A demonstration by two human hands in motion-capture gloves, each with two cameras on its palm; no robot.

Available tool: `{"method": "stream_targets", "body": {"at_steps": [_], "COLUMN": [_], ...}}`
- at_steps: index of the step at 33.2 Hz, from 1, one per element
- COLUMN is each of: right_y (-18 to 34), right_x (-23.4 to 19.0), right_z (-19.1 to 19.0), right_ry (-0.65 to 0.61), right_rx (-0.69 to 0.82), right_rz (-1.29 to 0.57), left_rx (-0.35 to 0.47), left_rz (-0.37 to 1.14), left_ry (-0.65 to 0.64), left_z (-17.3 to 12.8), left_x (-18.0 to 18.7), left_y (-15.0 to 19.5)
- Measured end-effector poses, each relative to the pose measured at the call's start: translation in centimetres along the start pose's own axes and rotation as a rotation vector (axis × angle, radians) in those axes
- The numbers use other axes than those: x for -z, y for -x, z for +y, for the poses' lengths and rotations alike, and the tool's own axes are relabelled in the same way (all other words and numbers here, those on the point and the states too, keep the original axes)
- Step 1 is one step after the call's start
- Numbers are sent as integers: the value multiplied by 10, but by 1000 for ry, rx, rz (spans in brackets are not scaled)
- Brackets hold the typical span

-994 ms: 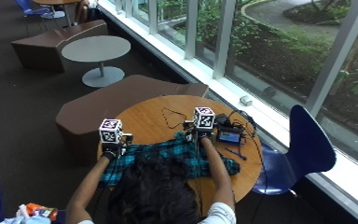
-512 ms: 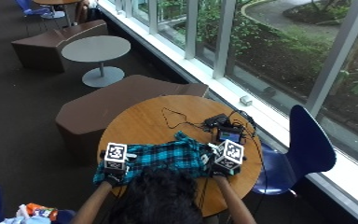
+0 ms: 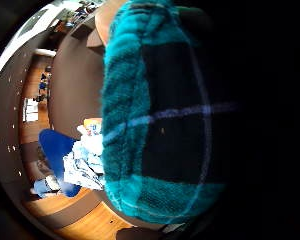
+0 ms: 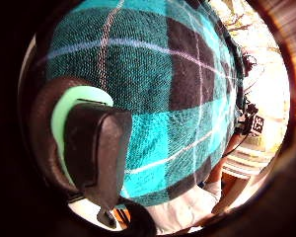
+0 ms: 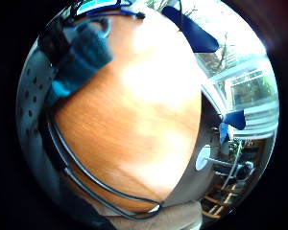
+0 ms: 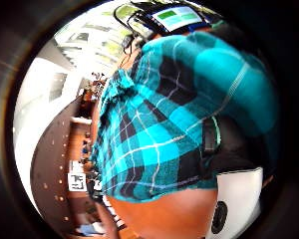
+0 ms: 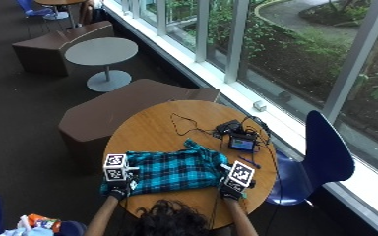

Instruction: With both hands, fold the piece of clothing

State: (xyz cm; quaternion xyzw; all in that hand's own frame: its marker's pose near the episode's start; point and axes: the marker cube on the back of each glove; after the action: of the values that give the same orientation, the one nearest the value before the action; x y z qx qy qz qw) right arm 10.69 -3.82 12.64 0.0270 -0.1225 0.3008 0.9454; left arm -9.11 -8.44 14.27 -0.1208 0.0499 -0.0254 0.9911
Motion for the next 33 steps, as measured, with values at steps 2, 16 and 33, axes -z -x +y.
{"method": "stream_targets", "body": {"at_steps": [2,16,33], "right_y": [-4,178,404], "right_x": [5,74,-35], "right_z": [-4,23,160], "right_ry": [-105,-138,88], "right_rx": [-5,342,1124], "right_rz": [15,-316,159], "left_rx": [-11,-41,248], "left_rz": [1,364,647], "left_ry": [4,-112,-236], "left_z": [-1,11,124], "left_x": [1,41,39], "left_y": [-10,-33,96]}}
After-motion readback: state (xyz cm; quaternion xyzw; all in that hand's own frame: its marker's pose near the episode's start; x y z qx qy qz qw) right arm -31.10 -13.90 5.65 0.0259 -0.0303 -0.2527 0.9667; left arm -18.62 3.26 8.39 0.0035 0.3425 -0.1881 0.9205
